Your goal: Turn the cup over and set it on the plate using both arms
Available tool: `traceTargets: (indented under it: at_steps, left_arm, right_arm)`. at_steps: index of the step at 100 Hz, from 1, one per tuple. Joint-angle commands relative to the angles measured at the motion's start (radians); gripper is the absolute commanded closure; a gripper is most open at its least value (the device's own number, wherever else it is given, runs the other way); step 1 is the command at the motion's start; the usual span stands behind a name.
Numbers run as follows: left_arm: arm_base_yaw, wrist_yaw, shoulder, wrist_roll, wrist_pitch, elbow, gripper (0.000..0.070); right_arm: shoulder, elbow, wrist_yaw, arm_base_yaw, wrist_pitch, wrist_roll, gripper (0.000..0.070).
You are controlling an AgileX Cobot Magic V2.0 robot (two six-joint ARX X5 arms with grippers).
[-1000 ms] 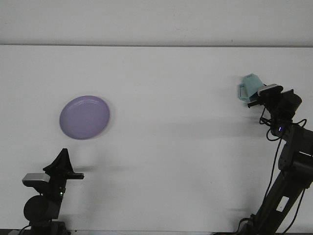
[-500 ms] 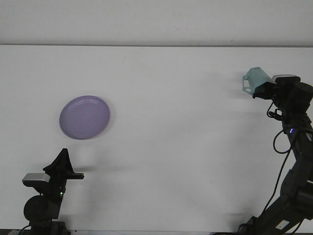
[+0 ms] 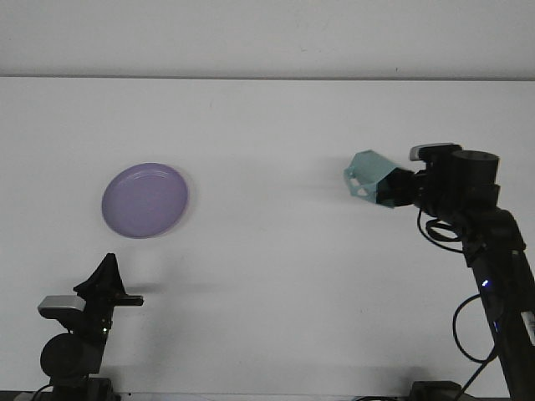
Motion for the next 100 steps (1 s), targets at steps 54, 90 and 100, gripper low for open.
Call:
traceTargets:
  at_steps: [54, 90, 100]
  left_arm:
    - [-0.002, -0.002, -0.001, 0.005, -0.003, 0.005, 0.0688]
    - [-0.002, -0.002, -0.001, 0.004, -0.035, 0.005, 0.0688]
    - [-0.002, -0.002, -0.001, 0.004, -0.035, 0.005, 0.0688]
  right_arm:
    - [0.229, 0.089, 0.273, 0.601, -0.421, -0.081, 0.0694]
    - [0.469, 0.18, 0.293, 0.68, -0.516, -0.119, 0.0694]
    - [0.5, 0.18, 0.294, 0.691, -0.525, -0.131, 0.0694]
